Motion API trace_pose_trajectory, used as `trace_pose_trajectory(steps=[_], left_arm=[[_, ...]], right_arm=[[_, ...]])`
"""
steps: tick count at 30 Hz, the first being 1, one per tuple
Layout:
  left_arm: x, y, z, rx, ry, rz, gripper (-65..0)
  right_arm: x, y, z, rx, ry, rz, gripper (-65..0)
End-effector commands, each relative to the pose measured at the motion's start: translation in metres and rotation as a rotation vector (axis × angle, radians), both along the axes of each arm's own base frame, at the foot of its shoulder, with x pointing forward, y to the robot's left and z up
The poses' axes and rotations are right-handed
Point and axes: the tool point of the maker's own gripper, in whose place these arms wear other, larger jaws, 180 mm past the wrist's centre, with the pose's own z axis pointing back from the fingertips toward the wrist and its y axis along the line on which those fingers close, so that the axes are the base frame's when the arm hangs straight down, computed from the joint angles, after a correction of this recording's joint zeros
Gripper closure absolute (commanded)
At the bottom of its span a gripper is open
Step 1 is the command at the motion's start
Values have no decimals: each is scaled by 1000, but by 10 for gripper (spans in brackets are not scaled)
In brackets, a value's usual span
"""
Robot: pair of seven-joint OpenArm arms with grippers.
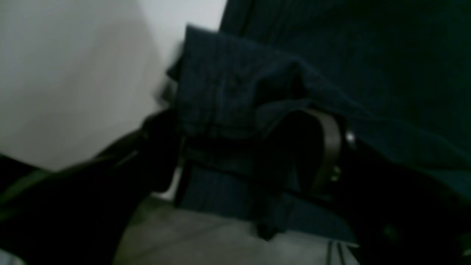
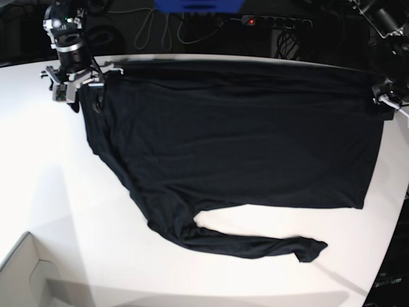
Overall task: Layout the t-shirt on the table in an organized manner, then fold the t-shirt properly
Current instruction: 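Release the edge and reach both grippers to the shirt's hem corners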
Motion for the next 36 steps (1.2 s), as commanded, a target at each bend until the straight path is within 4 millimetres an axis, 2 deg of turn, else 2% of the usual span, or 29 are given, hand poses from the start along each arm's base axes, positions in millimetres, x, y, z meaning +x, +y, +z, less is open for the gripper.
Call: trace_pose_trajectory(steps=[1, 5, 9, 13, 15, 18, 21, 25, 30, 33, 36], left_arm=[[8, 11, 20, 50, -42, -6, -499], [19, 5, 40, 99, -99, -35, -515], [30, 4, 63, 152, -151, -58, -515], [48, 5, 84, 185, -218, -63, -516], [64, 7, 95, 183, -261, -54, -516], [88, 13, 110, 188, -304, -36, -516], [114, 20, 123, 206, -327, -13, -516], [160, 12, 120, 244, -350, -69, -516], [199, -2, 108, 285, -410, -136, -516], [221, -11, 94, 293, -417, -181, -516], [231, -11, 79, 278, -407, -182, -516]], right_arm=[[2, -2, 9, -11, -35, 4, -342], [3, -1, 11, -12, -43, 4, -344], [14, 0, 24, -16, -85, 9, -350], [32, 6, 41, -19, -145, 28, -408], [44, 11, 50, -29, -177, 67, -424], [68, 31, 64, -23, -235, 142, -428], [99, 48, 70, -7, -277, 197, -429], [154, 52, 54, 16, -203, 203, -429], [216, 46, 29, 59, -116, 180, -428], [247, 44, 10, 96, -49, 167, -428], [261, 36, -7, 111, 18, 151, -427]])
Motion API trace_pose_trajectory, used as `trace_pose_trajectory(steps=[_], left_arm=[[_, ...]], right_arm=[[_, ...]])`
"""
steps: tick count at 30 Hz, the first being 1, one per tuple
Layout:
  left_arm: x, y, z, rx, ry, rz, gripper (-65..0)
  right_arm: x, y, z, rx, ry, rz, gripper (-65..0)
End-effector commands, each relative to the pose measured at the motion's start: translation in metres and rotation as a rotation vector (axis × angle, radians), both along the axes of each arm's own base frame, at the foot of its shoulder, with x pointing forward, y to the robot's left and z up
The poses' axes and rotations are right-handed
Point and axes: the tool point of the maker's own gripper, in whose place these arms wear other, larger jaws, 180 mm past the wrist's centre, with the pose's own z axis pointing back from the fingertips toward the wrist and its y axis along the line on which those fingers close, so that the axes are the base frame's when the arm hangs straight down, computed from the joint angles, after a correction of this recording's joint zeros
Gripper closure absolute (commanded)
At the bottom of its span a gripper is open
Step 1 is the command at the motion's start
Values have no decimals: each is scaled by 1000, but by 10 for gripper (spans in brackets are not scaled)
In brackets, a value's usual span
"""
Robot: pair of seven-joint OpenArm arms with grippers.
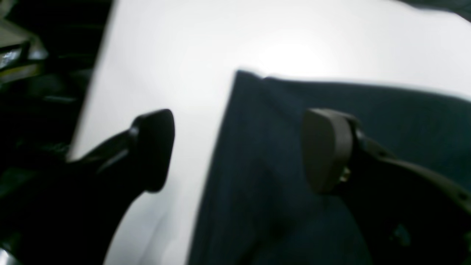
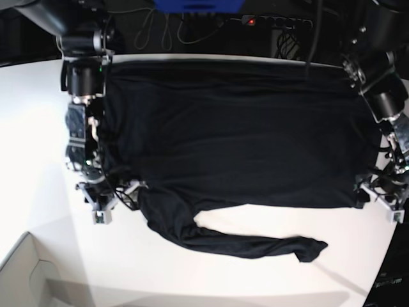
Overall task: Layout the t-shirt on the table in an organized manner, then fold the t-shirt properly
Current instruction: 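Release the edge and reach both grippers to the shirt's hem corners, then grasp the hem corners of the black shirt with both grippers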
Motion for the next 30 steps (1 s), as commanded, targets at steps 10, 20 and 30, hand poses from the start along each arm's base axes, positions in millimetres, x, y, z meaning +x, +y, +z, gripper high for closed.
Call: trace_pose_trajectory(steps=[10, 20, 30], left_arm=[[16, 20, 16, -14, -72, 30, -516], [18, 26, 8, -54, -37, 46, -516], [21, 17, -8, -124, -108, 48, -516]], right_arm=[[16, -7, 10, 12, -67, -12, -427], [2, 30, -10, -29, -27, 105, -426], [0, 28, -12, -38, -14, 106, -31]])
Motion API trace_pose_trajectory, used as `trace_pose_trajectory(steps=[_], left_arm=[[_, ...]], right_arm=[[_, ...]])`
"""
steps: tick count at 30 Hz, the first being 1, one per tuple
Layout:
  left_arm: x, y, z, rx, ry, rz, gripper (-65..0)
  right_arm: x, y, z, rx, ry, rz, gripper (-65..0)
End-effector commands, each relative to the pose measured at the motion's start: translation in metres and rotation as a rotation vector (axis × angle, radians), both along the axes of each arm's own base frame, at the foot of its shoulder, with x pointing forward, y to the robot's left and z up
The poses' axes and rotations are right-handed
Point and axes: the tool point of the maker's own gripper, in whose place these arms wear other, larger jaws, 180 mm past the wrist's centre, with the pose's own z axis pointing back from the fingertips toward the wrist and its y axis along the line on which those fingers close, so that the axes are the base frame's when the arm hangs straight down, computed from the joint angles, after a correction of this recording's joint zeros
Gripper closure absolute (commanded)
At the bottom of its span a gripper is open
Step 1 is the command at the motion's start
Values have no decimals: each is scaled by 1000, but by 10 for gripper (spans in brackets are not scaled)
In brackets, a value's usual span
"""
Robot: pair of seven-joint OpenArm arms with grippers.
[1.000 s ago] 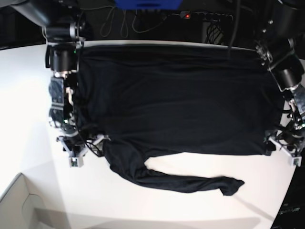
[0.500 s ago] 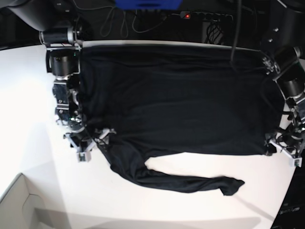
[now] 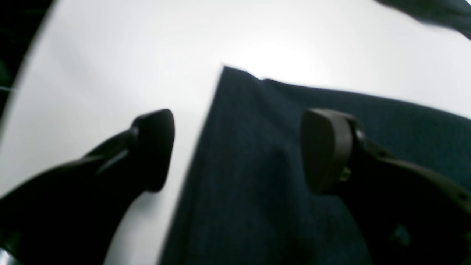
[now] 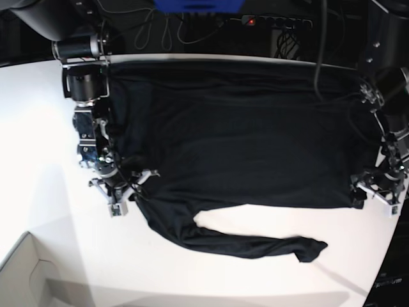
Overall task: Layout the t-shirt on the table in an organized manner, then fold the t-shirt properly
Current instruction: 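Grasp the hem corners of the black shirt with both grippers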
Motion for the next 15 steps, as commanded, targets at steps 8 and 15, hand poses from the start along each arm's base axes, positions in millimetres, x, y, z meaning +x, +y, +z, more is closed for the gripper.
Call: trace_pose_trajectory(steps=[8, 15], left_arm=[[12, 9, 18, -16, -66, 23, -516], [-10, 42, -3, 75, 3, 202, -516]], right_arm=[[1, 0, 4, 6, -21, 0, 0], [1, 0, 4, 7, -21, -1, 0]])
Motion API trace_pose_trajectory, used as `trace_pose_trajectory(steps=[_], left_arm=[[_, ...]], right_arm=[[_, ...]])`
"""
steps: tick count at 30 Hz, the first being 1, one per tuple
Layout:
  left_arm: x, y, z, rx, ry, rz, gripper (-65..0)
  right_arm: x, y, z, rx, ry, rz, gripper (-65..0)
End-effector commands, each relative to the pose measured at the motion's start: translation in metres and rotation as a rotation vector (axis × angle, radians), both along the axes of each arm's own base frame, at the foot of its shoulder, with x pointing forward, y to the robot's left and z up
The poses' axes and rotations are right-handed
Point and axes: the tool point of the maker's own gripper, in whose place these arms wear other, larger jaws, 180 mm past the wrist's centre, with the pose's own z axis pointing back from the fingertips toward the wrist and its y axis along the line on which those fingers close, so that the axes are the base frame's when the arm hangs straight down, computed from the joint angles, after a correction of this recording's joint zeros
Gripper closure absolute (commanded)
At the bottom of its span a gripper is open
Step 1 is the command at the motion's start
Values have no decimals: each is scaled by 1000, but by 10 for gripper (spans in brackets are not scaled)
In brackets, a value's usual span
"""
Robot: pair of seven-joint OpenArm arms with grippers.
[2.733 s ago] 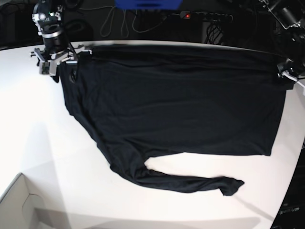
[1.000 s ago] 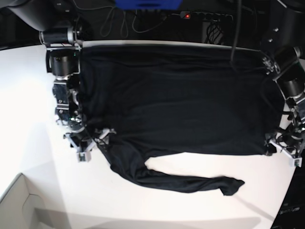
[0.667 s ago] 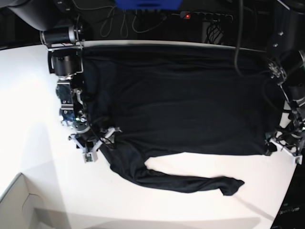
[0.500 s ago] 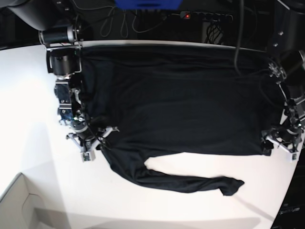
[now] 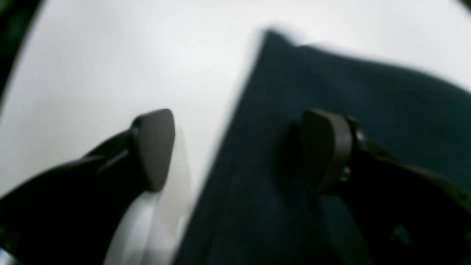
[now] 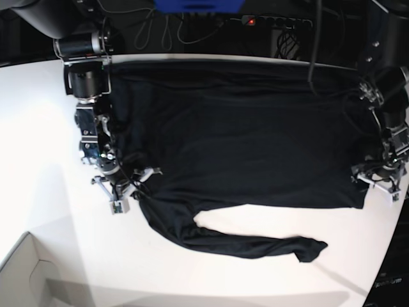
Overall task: Layout the t-shirt on the table in an organized manner, then fold the t-shirt properly
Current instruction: 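Grasp the hem corners of the black shirt with both grippers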
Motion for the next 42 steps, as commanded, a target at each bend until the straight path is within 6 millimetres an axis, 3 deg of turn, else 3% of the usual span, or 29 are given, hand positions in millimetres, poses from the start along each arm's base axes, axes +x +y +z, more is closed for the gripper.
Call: trace_pose_trajectory(steps=[1, 9, 15, 20, 23, 30, 35, 39, 42], left_arm=[[6, 10, 14, 21, -45, 15, -516], [12, -25, -1, 89, 37, -154, -516], [18, -32, 2, 88, 21, -165, -516], [37, -30, 34, 130, -63, -175, -514], [36, -27, 36, 124, -34, -166, -513], [40, -17, 67, 113, -126, -136, -513], [43, -30, 59, 121, -110, -154, -513], [30, -44, 21, 71, -20, -163, -514], [31, -50, 11, 40, -30, -156, -514]], right_arm=[[6, -4, 8, -14, -11, 2, 0], [5, -4, 7, -14, -7, 2, 0], [5, -4, 7, -14, -7, 2, 0], [6, -4, 7, -14, -8, 2, 0], [6, -4, 7, -14, -8, 2, 0], [6, -4, 7, -14, -8, 2, 0], [6, -4, 7, -14, -8, 2, 0], [6, -5, 7, -14, -9, 0, 0], [6, -5, 7, -13, -10, 0, 0]])
